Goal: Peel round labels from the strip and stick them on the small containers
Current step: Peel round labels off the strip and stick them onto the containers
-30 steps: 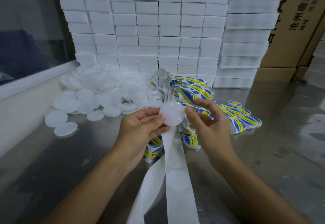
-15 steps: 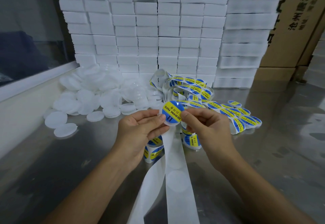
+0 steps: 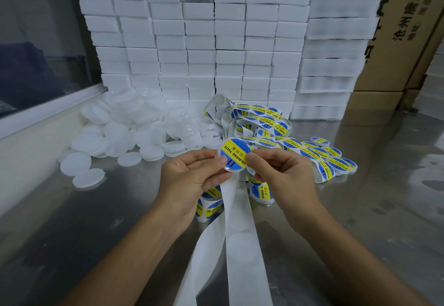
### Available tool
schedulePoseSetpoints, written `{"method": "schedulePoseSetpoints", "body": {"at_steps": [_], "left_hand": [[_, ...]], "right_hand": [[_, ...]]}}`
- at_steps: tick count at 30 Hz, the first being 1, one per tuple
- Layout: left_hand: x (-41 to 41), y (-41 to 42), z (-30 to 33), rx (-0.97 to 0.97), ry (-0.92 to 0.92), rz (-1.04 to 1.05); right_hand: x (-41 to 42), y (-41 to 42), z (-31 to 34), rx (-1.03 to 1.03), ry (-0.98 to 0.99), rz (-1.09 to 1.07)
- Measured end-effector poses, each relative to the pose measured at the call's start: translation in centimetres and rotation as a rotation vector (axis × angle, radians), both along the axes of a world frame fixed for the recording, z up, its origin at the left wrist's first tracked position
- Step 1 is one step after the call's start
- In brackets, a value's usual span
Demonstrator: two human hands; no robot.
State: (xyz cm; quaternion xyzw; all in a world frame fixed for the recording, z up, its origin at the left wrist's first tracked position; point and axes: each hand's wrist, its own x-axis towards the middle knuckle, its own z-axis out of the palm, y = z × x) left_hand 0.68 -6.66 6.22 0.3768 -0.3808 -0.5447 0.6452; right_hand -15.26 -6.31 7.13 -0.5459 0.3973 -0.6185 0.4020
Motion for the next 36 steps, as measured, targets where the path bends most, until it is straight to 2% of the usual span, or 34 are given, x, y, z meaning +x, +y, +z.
{"method": "schedulePoseSetpoints", "body": {"at_steps": [6, 12, 17, 21, 25, 28, 31, 36], "left_hand": [[-0.1, 0.5, 0.2, -0.069, -0.058, 0.026], [-0.6, 0.6, 0.1, -0.204, -0.244, 0.103], [-0.8, 0.6, -0.2, -0.254, -0.313, 0.122], [-0.7, 0.5, -0.3, -0.252, -0.290, 0.084], [-0.9, 0.5, -0.4, -0.234, -0.144, -0.044], [-1.1, 0.5, -0.2, -0.237, -0.084, -0.099], [-1.2, 0.6, -0.1, -0.231, -0.038, -0.134], [-1.3, 1.0, 0.1, -0.243, -0.072, -0.237]], "right_hand": [[0.1, -0.1, -0.2, 0.007, 0.007, -0.047], [-0.1, -0.3, -0.2, -0.005, 0.060, -0.120], [-0.3, -0.5, -0.1, 0.016, 0.093, -0.131], [-0.4, -0.7, -0.5, 0.008, 0.123, -0.154], [-0.2, -0.7, -1.0, -0.003, 0.164, -0.172], [0.3, -0.5, -1.2, -0.067, 0.175, -0.054], [0.9, -0.4, -1.4, -0.067, 0.075, 0.091], [0.1, -1.0, -1.3, -0.086, 0.046, -0.019]]}}
